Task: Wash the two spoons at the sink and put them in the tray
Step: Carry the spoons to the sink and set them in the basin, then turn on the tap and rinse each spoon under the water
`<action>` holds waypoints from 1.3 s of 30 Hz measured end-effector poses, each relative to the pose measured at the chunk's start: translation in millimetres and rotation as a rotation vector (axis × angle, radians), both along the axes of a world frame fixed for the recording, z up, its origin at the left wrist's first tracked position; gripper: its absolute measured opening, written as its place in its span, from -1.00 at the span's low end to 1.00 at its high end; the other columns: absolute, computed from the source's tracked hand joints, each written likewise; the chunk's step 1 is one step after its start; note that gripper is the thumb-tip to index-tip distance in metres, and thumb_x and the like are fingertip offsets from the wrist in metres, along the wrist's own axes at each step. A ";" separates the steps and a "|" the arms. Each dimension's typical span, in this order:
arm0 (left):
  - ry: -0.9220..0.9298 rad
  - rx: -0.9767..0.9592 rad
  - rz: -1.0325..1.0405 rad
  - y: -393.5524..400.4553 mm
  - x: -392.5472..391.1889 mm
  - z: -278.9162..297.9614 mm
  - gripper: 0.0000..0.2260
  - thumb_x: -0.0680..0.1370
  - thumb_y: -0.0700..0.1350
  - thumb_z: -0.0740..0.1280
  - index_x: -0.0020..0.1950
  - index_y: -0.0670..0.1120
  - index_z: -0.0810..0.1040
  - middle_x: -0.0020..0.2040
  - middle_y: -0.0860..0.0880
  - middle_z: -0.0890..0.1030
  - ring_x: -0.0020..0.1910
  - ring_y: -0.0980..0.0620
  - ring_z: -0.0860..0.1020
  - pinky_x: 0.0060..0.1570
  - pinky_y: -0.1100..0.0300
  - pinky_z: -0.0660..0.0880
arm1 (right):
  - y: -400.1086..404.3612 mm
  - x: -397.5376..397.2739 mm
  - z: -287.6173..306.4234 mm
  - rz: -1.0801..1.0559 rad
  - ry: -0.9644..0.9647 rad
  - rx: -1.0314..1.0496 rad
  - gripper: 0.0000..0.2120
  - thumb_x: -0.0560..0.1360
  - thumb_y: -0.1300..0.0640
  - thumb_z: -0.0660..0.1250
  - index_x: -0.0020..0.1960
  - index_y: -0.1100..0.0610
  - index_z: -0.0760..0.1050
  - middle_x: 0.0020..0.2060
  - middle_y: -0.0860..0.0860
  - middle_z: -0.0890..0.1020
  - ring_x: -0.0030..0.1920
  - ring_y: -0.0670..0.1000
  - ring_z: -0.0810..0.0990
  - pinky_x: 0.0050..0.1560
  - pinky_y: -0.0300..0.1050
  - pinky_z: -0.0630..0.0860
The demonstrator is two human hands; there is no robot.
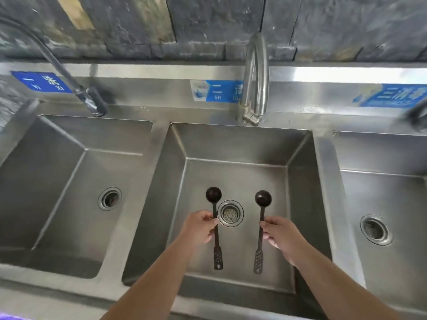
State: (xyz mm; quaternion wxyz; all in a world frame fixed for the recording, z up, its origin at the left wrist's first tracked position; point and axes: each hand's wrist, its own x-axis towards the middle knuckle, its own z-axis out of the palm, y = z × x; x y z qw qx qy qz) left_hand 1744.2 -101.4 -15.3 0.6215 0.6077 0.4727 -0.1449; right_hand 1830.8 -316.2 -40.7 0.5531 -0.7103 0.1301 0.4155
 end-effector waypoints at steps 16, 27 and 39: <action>0.190 0.065 -0.044 53.1 17.0 -221.4 -0.75 0.51 -0.29 0.36 -0.36 -0.08 0.54 -0.42 -0.05 0.55 -0.44 0.07 0.54 -0.63 0.40 0.32 | 42.9 15.9 -184.4 -0.125 0.138 -0.228 -0.75 0.57 0.32 0.24 -0.25 0.16 0.53 -0.37 0.06 0.54 -0.41 -0.04 0.48 -0.62 -0.41 0.28; 0.213 0.051 -0.055 48.2 20.3 -259.7 -0.77 0.47 -0.30 0.41 -0.36 -0.09 0.55 -0.34 -0.11 0.60 -0.37 -0.01 0.60 -0.33 0.23 0.51 | 45.7 8.0 -231.3 -0.146 0.139 -0.352 -0.75 0.52 0.32 0.33 -0.31 0.15 0.59 -0.39 0.07 0.61 -0.41 0.00 0.57 -0.24 -0.13 0.55; 0.335 0.335 -0.288 48.1 21.4 -228.9 -0.82 0.41 0.06 0.46 -0.18 -0.04 0.61 -0.18 -0.03 0.67 -0.21 -0.02 0.60 -0.16 0.15 0.51 | 36.7 0.3 -206.5 -0.088 0.042 -0.462 -0.74 0.47 0.10 0.43 -0.38 0.12 0.61 -0.46 0.01 0.66 -0.37 0.04 0.65 -0.10 0.01 0.58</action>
